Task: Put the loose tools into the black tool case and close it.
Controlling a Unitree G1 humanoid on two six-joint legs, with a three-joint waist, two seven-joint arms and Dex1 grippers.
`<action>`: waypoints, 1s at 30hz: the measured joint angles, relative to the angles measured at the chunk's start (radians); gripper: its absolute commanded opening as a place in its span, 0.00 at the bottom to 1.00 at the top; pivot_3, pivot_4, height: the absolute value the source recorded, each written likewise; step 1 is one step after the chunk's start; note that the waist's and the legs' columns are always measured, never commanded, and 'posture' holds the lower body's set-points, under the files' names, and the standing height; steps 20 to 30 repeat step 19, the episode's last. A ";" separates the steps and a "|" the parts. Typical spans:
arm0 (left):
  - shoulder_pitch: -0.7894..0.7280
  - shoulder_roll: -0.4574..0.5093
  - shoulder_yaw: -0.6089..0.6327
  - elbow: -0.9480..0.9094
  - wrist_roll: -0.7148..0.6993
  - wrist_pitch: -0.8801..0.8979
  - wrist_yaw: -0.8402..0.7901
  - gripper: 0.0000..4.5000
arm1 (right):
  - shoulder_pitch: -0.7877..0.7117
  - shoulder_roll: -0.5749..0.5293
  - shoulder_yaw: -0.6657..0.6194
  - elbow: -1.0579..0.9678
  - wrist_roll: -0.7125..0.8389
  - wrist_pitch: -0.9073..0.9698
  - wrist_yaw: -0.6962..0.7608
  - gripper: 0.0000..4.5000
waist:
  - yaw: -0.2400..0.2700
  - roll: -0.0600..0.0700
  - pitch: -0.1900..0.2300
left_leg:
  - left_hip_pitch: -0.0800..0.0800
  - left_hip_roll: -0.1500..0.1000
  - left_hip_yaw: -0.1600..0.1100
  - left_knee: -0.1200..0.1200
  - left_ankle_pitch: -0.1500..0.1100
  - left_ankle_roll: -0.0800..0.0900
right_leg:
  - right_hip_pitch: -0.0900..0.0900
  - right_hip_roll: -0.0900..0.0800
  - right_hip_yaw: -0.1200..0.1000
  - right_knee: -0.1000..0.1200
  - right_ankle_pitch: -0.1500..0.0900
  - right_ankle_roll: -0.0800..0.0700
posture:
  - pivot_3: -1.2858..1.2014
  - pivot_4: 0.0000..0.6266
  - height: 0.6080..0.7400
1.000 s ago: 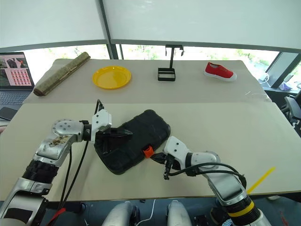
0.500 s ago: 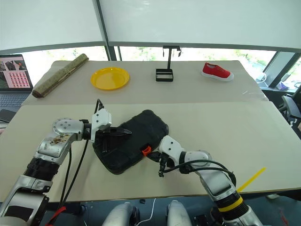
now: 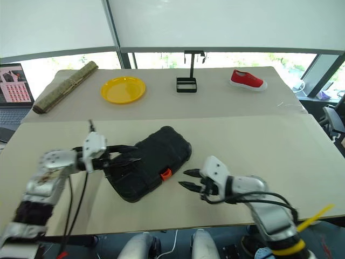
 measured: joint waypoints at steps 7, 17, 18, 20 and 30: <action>0.316 0.081 0.244 -0.037 -0.033 -0.038 0.031 1.00 | 0.055 -0.064 -0.195 0.123 0.083 -0.283 0.156 0.98 | 0.010 -0.003 0.005 | -0.001 0.000 0.001 -0.001 0.000 0.000 | 0.000 -0.003 -0.003 -0.003 -0.002 0.001 | 0.52 0.24 1.00; 0.556 0.031 0.326 -0.029 0.049 -0.218 0.137 1.00 | -0.078 -0.102 -0.261 0.398 0.129 -0.414 0.305 0.98 | 0.037 -0.010 0.010 | -0.010 -0.002 0.001 -0.001 0.000 -0.001 | -0.011 -0.017 -0.005 -0.002 -0.001 0.001 | 0.52 0.24 1.00; 0.558 0.029 0.326 -0.033 0.048 -0.218 0.141 1.00 | -0.079 -0.102 -0.259 0.410 0.128 -0.422 0.311 0.98 | 0.037 -0.010 0.010 | -0.011 -0.002 0.001 -0.001 0.000 0.000 | -0.011 -0.017 -0.005 -0.002 -0.001 0.001 | 0.52 0.24 1.00; 0.562 0.027 0.327 -0.039 0.047 -0.217 0.149 1.00 | -0.079 -0.102 -0.257 0.424 0.125 -0.435 0.321 0.98 | 0.037 -0.010 0.010 | -0.012 -0.002 0.001 -0.001 0.000 0.000 | -0.012 -0.017 -0.005 -0.002 -0.001 0.001 | 0.52 0.24 1.00; 0.562 0.027 0.327 -0.039 0.047 -0.217 0.149 1.00 | -0.079 -0.102 -0.257 0.424 0.125 -0.435 0.321 0.98 | 0.037 -0.010 0.010 | -0.012 -0.002 0.001 -0.001 0.000 0.000 | -0.012 -0.017 -0.005 -0.002 -0.001 0.001 | 0.52 0.24 1.00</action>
